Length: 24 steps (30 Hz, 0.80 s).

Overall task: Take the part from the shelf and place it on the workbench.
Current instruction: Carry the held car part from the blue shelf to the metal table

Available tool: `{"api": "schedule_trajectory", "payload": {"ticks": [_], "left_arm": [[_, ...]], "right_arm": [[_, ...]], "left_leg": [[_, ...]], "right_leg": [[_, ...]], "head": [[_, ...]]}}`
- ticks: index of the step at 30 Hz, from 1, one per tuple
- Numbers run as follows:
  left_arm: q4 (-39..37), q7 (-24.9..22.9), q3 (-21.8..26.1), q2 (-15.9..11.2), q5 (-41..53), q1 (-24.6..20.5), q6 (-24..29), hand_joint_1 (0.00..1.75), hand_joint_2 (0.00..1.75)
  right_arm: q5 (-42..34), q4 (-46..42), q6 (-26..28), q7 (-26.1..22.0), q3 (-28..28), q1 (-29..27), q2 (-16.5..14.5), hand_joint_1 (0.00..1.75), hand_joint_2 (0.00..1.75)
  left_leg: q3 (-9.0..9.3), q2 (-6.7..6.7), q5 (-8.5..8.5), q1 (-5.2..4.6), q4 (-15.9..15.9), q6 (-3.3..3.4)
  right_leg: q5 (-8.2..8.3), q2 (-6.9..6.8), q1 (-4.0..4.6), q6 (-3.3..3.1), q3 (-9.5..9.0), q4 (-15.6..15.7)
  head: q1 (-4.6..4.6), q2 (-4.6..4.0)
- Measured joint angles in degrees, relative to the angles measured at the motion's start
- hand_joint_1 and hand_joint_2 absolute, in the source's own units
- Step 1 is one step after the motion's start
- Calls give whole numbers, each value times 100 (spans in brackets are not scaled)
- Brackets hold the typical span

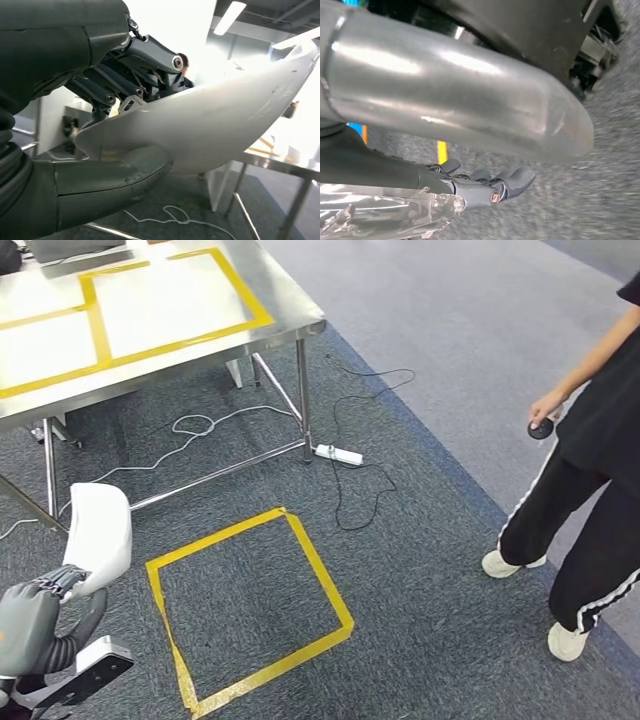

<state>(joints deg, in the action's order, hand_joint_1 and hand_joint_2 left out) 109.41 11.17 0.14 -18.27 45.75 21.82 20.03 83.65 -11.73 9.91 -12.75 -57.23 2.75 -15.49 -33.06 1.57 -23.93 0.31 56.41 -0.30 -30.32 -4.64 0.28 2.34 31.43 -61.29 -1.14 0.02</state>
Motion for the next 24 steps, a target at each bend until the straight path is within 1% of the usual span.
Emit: {"api": "schedule_trajectory", "payload": {"ticks": [1,2,3,4,5,6,7,8,9,10,11,13,14,15,16,17,18,19,20,21,22,23,24], "left_arm": [[3,25,10,11,2,-10,-2,150,175],[3,50,19,26,5,-25,-9,150,175],[3,76,23,43,10,-35,-25,150,175],[3,92,27,59,20,-40,-42,150,175],[3,102,29,71,28,-41,-56,150,175],[3,107,33,82,36,-42,-66,150,175],[3,110,36,91,42,-42,-68,150,175],[3,111,42,98,43,-46,-69,150,175],[3,111,50,106,44,-54,-71,150,175],[3,111,58,114,45,-66,-73,150,175],[3,111,67,122,46,-77,-79,150,175],[2,114,77,135,54,-87,-99,150,175],[1,118,80,143,67,-88,-112,150,175],[-2,121,81,149,87,-100,-122,150,175],[-4,124,77,155,113,-124,-127,150,175],[-8,124,67,163,145,-153,-129,150,175],[-11,120,53,169,187,-178,-124,150,175],[-14,112,39,173,246,-187,-105,150,175],[-19,97,23,175,347,-183,-57,150,175],[-23,62,10,169,514,-171,40,150,175],[-27,7,-1,155,750,-160,189,150,175],[-29,-64,-9,126,1022,-150,369,150,175],[-30,-140,-15,85,1279,-145,549,150,175]], "right_arm": [[-1,1,2,-1,1,7,-8,0,0],[-3,1,4,-1,1,7,-15,0,0],[-5,2,7,0,0,2,-20,0,0],[-9,2,10,1,-1,-2,-20,0,0],[-11,2,11,1,-1,-5,-20,0,0],[-13,2,13,1,-1,-3,-20,0,0],[-13,2,14,1,-1,2,-20,0,0],[-13,3,14,1,-1,7,-20,0,0],[-13,7,15,0,-1,14,-24,0,0],[-13,10,17,-1,0,17,-28,0,0],[-13,14,20,-1,0,20,-32,0,0],[-15,17,27,-4,-1,22,-39,0,0],[-16,18,34,-8,-1,26,-43,0,0],[-19,19,40,-13,-1,29,-48,0,0],[-22,20,45,-16,0,31,-53,0,0],[-25,20,49,-14,0,27,-54,0,0],[-28,21,50,-9,0,21,-55,0,0],[-30,21,50,-2,-1,15,-54,0,0],[-31,21,49,7,-1,12,-54,0,0],[-31,22,47,11,1,14,-54,0,0],[-28,22,43,14,3,20,-54,0,0],[-23,23,38,15,8,26,-55,0,0],[-19,23,33,14,13,30,-55,0,0]], "left_leg": [[-7,-69,10,17,-4,26],[-16,-142,15,23,-3,45],[-24,-221,19,24,-2,58],[-27,-305,21,24,0,61],[-27,-392,23,24,2,60],[-24,-481,27,27,5,53],[-22,-562,30,32,8,42],[-27,-641,30,29,21,18],[-45,-718,30,29,38,-14],[-70,-783,38,32,52,-53],[-98,-846,49,36,57,-96],[-135,-946,87,63,39,-165],[-156,-891,67,58,62,-190],[-208,-776,-6,49,162,-212],[-295,-616,-128,36,345,-227],[-446,-435,-315,23,673,-241],[-626,-328,-502,22,1060,-250],[-782,-270,-639,22,1398,-254],[-884,-237,-701,23,1631,-253],[-863,-223,-634,21,1616,-245],[-740,-197,-482,16,1401,-229],[-545,-113,-295,4,1056,-206],[-332,46,-145,-23,666,-184]], "right_leg": [[-170,204,-13,29,159,-327],[-359,353,-20,43,360,-738],[-505,414,-24,48,562,-1127],[-554,434,-24,48,698,-1370],[-490,442,-26,42,737,-1403],[-322,457,-29,33,665,-1206],[-112,498,-37,25,524,-879],[77,623,-52,19,350,-470],[196,737,-69,8,199,-139],[249,825,-79,-9,105,66],[258,875,-79,-30,53,176],[270,764,-69,-100,40,187],[282,706,-71,-135,37,194],[295,645,-76,-170,37,205],[303,582,-80,-196,37,215],[302,514,-68,-216,40,218],[297,436,-57,-232,44,218],[291,359,-47,-244,46,218],[285,278,-38,-253,47,218],[278,203,-33,-256,43,218],[271,132,-29,-256,34,218],[261,63,-26,-250,19,218],[242,-3,-9,-231,4,209]], "head": [[12,0],[22,0],[24,0],[24,0],[24,0],[23,0],[23,0],[24,0],[21,0],[21,0],[21,0],[26,0],[21,0],[5,0],[-12,0],[-28,0],[-37,0],[-36,0],[-36,0],[-36,0],[-36,0],[-36,0],[-38,0]]}}
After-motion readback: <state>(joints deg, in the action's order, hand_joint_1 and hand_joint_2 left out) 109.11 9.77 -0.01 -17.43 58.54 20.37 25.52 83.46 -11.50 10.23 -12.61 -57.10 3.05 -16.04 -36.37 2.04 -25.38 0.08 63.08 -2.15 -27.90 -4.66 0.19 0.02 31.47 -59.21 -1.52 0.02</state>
